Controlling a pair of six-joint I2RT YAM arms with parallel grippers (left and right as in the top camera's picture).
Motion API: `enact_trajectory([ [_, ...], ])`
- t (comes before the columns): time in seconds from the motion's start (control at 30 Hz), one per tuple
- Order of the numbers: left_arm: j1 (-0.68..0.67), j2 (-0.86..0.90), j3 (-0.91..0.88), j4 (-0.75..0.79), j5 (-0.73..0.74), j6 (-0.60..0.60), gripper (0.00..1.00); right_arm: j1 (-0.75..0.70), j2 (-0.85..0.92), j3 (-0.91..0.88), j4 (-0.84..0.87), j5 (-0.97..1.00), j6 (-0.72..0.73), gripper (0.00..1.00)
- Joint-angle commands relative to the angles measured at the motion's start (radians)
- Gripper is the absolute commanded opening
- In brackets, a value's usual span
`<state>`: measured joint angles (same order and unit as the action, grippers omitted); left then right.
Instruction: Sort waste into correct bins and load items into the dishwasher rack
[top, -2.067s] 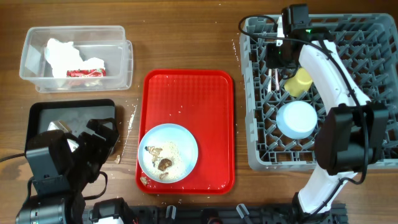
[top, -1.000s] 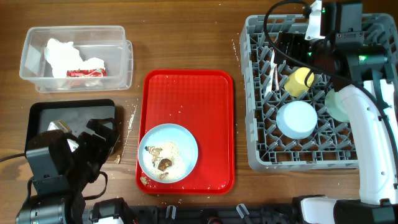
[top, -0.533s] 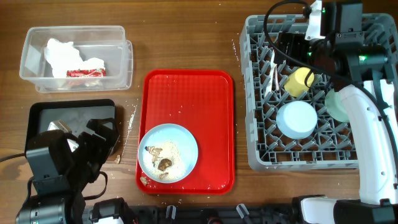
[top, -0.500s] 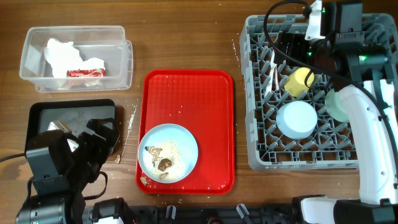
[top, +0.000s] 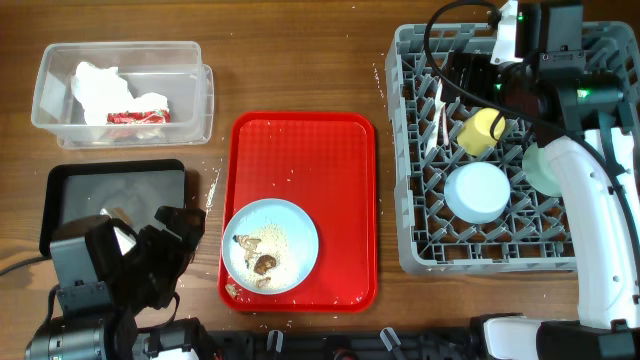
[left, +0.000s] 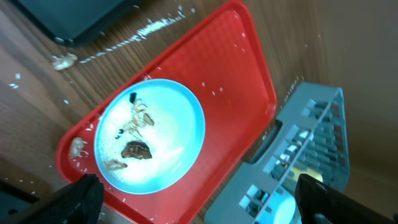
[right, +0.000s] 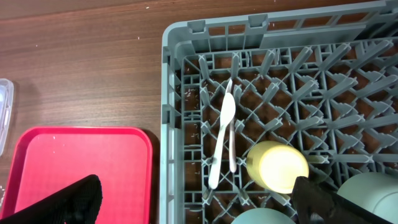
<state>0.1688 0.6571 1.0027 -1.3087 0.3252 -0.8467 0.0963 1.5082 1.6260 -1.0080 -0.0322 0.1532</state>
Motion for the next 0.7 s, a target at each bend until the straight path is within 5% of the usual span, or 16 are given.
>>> enact_trajectory([
  [0.0, -0.063, -0.002, 0.000, 0.074, 0.068, 0.085, 1.00, 0.000, 0.005, 0.015, 0.005, 0.018, 0.005, 1.00],
  [0.2, -0.373, 0.019, 0.000, 0.491, 0.065, 0.170, 1.00, 0.000, 0.005, 0.015, 0.005, 0.017, 0.004, 1.00],
  [0.4, -0.548, 0.124, 0.000, 0.532, 0.056, 0.185, 1.00, 0.000, 0.005, 0.015, 0.005, 0.018, 0.005, 1.00],
  [0.67, -0.567, 0.264, 0.000, 0.581, 0.131, 0.185, 1.00, 0.000, 0.005, 0.015, 0.005, 0.017, 0.005, 1.00],
])
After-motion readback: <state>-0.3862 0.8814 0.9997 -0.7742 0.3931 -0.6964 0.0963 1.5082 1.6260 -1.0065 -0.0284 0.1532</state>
